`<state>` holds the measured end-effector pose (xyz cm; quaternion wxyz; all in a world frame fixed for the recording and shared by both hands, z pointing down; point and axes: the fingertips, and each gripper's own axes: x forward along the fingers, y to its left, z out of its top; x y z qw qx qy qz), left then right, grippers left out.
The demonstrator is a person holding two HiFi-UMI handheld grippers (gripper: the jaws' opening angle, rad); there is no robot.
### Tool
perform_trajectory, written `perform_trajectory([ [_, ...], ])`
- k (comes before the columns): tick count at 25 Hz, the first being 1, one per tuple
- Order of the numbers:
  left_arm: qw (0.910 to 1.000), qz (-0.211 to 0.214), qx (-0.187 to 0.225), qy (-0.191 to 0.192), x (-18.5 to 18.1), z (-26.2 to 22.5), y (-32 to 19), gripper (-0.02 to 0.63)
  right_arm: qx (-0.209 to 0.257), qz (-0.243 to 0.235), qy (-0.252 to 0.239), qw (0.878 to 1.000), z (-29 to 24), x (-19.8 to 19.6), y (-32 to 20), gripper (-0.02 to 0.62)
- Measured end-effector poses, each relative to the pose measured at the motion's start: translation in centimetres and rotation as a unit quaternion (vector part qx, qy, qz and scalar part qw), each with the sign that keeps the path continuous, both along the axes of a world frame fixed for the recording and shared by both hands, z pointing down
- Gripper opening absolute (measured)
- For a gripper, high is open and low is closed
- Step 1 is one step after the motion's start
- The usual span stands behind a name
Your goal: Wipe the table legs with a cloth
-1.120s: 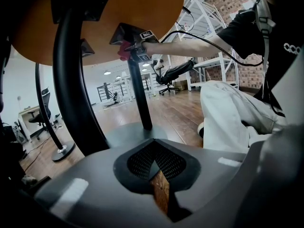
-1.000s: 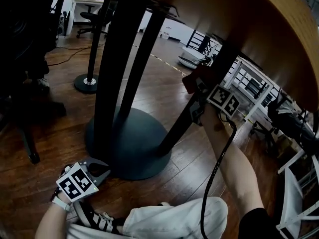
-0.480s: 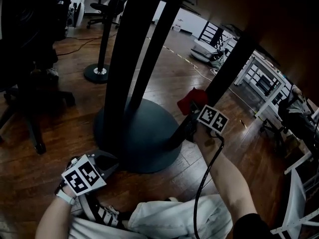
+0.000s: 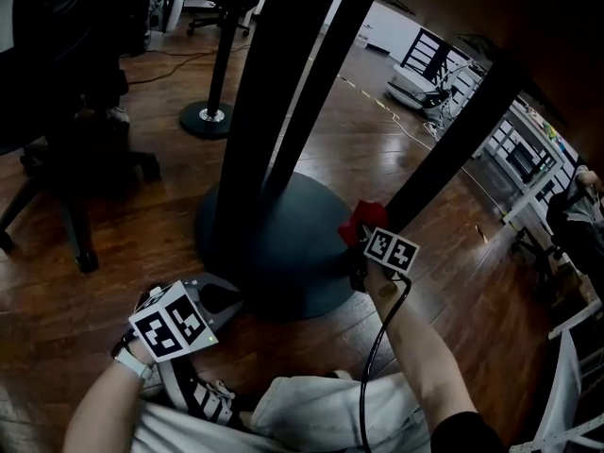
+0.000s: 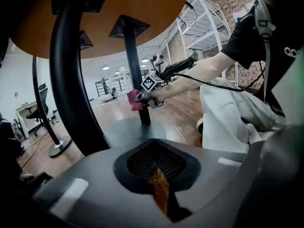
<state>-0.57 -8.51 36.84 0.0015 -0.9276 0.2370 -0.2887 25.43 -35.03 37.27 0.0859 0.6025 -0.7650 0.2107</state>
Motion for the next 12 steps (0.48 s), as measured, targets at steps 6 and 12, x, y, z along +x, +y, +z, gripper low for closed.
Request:
perform_trajectory([
  [6, 1.0000, 0.004, -0.002, -0.002, 0.0, 0.3, -0.2, -0.008, -0.041, -0.002, 0.040, 0.998, 6.0, 0.3, 0.6, 0.048],
  [12, 0.9999, 0.010, -0.004, -0.007, 0.1, 0.9, -0.3, -0.008, -0.095, 0.000, 0.065, 0.993, 10.9, 1.5, 1.9, 0.048],
])
